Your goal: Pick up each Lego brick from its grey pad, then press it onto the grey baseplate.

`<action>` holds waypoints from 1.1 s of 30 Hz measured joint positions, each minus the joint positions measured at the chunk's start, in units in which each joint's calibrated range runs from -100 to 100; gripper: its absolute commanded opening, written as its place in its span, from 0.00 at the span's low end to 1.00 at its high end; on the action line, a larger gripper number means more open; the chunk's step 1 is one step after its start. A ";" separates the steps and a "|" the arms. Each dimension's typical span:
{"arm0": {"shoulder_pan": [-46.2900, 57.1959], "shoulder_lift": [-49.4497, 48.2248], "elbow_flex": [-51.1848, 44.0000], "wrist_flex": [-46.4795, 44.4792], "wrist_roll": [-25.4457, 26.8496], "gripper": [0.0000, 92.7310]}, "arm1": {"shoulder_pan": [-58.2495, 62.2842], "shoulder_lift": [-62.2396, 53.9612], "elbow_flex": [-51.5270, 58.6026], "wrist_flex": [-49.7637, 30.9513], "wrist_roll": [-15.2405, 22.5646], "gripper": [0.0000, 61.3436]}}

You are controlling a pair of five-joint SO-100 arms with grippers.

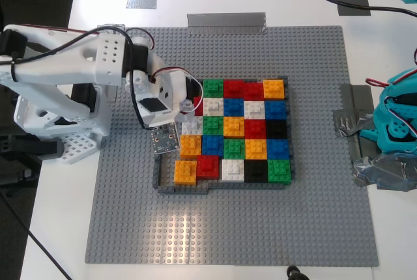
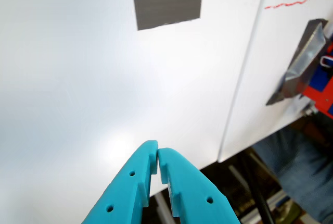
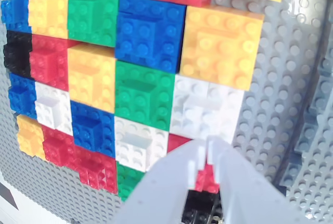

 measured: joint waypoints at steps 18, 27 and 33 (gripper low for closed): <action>0.00 0.00 0.00 0.00 0.00 0.00 | 10.09 -2.76 -0.19 7.56 5.72 0.00; 0.00 0.00 0.00 0.00 0.00 0.00 | 12.09 4.06 1.06 3.54 7.04 0.00; 0.00 0.00 0.00 0.00 0.00 0.00 | 13.09 10.28 1.06 0.72 6.65 0.00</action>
